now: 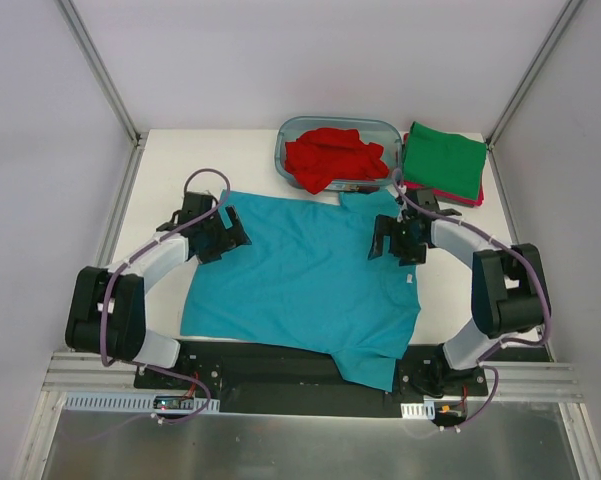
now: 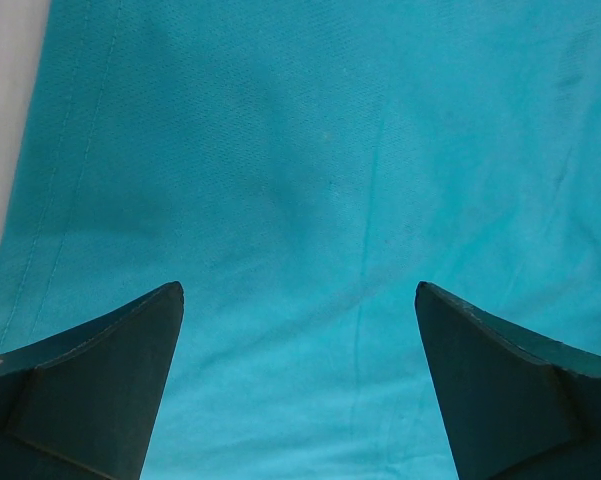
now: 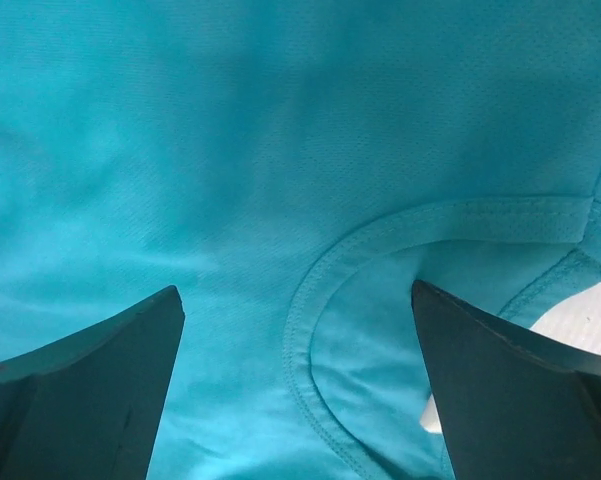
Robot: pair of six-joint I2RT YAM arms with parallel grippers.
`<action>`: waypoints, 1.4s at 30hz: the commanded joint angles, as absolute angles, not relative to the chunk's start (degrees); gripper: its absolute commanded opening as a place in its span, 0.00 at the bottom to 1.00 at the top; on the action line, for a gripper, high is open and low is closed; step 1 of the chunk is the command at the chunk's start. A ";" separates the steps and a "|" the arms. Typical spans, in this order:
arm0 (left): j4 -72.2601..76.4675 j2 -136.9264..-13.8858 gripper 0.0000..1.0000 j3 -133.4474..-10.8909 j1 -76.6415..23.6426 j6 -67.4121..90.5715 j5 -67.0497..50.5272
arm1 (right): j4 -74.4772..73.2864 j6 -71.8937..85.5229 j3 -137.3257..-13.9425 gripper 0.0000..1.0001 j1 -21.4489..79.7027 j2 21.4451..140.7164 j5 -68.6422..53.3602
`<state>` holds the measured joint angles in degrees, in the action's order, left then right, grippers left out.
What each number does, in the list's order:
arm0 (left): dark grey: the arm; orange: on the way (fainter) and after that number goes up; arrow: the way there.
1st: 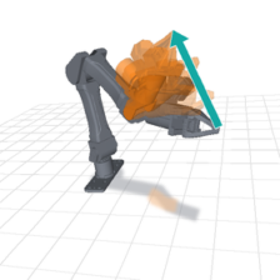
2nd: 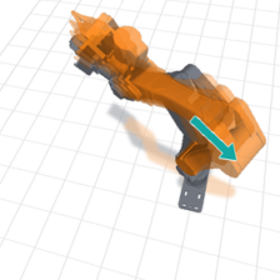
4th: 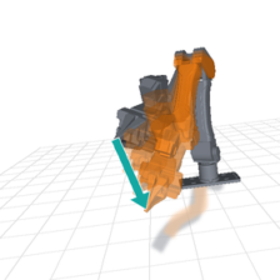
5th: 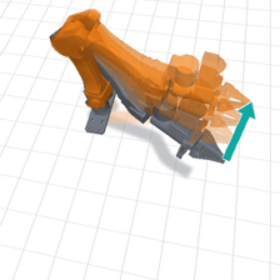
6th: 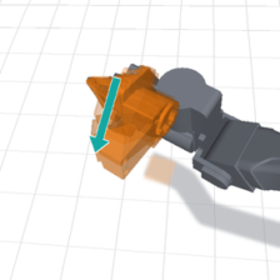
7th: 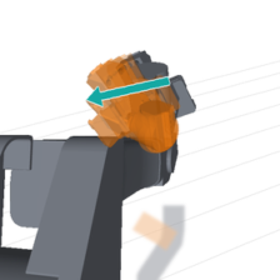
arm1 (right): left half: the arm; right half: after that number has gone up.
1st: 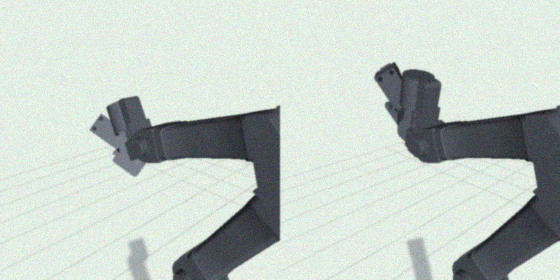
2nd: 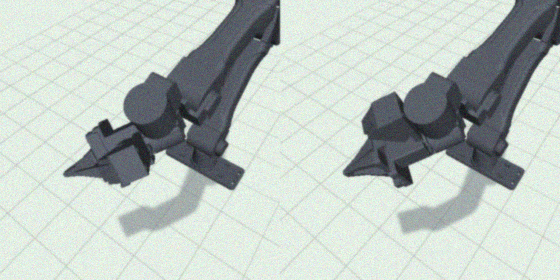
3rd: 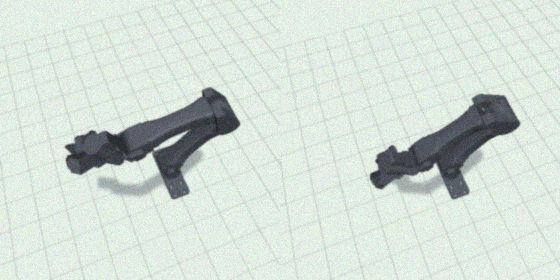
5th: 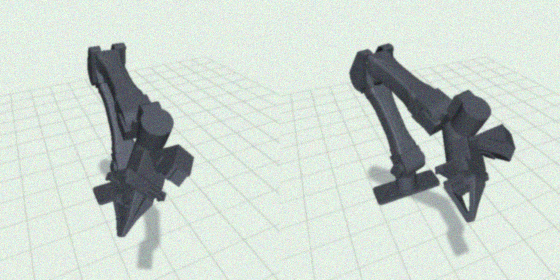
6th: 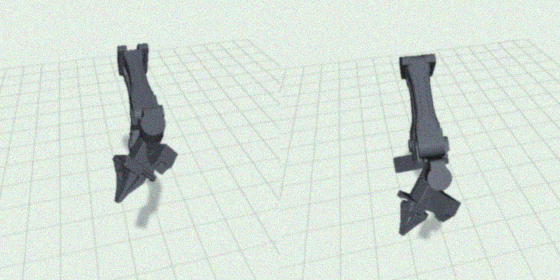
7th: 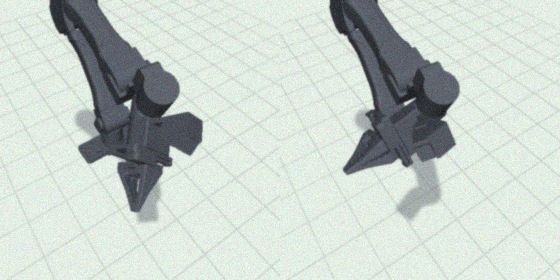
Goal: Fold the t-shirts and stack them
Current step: Flatten out the tshirt
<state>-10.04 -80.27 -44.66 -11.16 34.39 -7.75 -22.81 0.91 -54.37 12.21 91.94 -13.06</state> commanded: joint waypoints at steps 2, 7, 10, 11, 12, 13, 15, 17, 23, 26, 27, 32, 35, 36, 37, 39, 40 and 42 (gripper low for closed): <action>-6.33 -85.86 0.99 -46.49 -10.20 34.89 -9.93 | -24.52 3.69 -58.53 0.99 11.17 98.25 -11.16; -5.71 -91.13 0.99 -50.00 -9.23 33.48 -9.84 | -25.66 3.08 -64.32 1.00 8.97 102.65 -9.23; -5.71 -93.77 0.99 -51.76 -8.88 33.49 -10.72 | -26.37 2.20 -68.10 1.00 7.82 104.76 -10.10; -5.54 -94.56 0.99 -52.38 -8.88 33.40 -11.07 | -26.45 1.85 -69.07 1.00 7.30 105.55 -10.11; -5.45 -95.18 0.99 -52.82 -8.88 33.22 -11.42 | -26.89 1.58 -70.21 0.99 6.86 106.17 -9.93; -5.45 -95.62 0.99 -53.08 -8.88 33.14 -11.69 | -27.16 0.97 -71.18 1.00 6.59 106.87 -10.02; -5.54 -96.24 0.99 -53.61 -8.88 33.14 -11.95 | -27.25 0.44 -73.29 1.00 5.98 108.36 -10.19; -5.54 -96.50 0.99 -54.23 -8.88 33.05 -12.13 | -27.33 -2.28 -75.05 1.00 5.80 109.24 -10.28; -5.80 -93.79 0.99 -55.72 -8.88 32.78 -13.79 | -28.12 -4.13 -77.61 1.00 5.80 107.15 -11.95; -7.99 -87.39 0.99 -52.83 -8.88 34.27 -13.02 | -28.82 -4.04 -74.37 0.97 6.50 100.75 -10.56; -9.91 -84.58 0.99 -51.69 -8.88 34.71 -11.88 | -29.52 -3.61 -72.70 0.96 6.85 98.37 -8.63; -24.32 -69.03 0.99 -42.83 -8.88 40.24 -1.16 | -31.46 -1.06 -62.33 0.96 7.38 84.05 -3.35; -29.43 -56.64 0.99 -34.65 -8.88 44.90 1.49 | -31.55 -0.09 -55.92 0.96 7.47 75.43 -2.20; -30.14 -52.51 0.99 -31.84 -8.88 45.52 0.80 | -31.03 1.65 -54.16 0.96 7.38 73.06 -2.72; -31.36 -47.60 0.99 -29.29 -8.88 46.83 0.70 | -30.42 2.19 -51.70 0.96 7.47 71.12 -3.25; -34.09 -41.78 0.95 -25.25 -8.88 49.30 1.14 | -30.15 2.72 -49.49 0.96 7.47 68.48 -5.35; -35.67 -39.57 0.93 -23.92 -8.88 50.87 1.84 | -29.97 2.90 -48.70 0.96 7.56 67.68 -6.32; -38.04 -37.10 0.87 -21.89 -8.88 52.73 3.24 | -27.70 2.64 -46.59 0.96 7.65 66.01 -9.39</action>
